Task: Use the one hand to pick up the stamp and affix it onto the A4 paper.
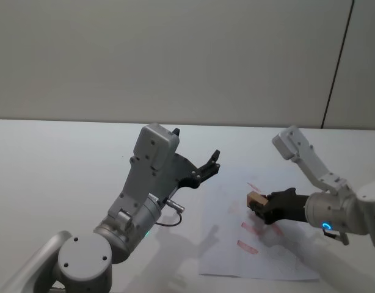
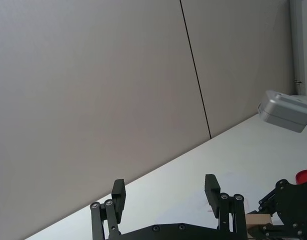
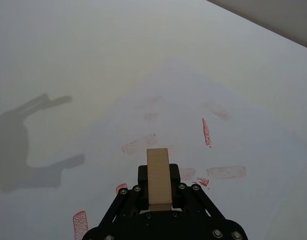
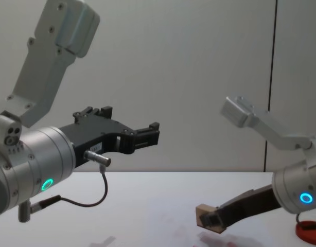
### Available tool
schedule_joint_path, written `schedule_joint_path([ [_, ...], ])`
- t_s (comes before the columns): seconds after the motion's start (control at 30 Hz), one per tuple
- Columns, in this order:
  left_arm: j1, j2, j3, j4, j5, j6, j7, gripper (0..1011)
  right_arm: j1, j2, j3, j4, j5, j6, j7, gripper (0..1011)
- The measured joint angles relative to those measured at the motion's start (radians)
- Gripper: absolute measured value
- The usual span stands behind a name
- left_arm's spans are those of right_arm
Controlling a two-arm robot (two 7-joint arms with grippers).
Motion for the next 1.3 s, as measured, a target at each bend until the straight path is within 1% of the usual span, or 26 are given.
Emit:
schedule_joint_path([
  [0.2, 0.000, 0.000, 0.000, 0.000, 0.000, 0.000, 0.000, 1002, 0.004, -0.004, -0.009, 0.016, -0.016, -0.001, 0.003, 218],
  [0.5, 0.000, 0.000, 0.000, 0.000, 0.000, 0.000, 0.000, 1002, 0.008, -0.008, -0.017, 0.032, -0.026, 0.002, 0.003, 218],
  [0.87, 0.000, 0.000, 0.000, 0.000, 0.000, 0.000, 0.000, 1002, 0.012, -0.011, -0.022, 0.042, -0.025, 0.007, -0.004, 218],
  [1.3, 0.000, 0.000, 0.000, 0.000, 0.000, 0.000, 0.000, 1002, 0.013, -0.013, -0.025, 0.046, -0.012, 0.011, -0.014, 218],
])
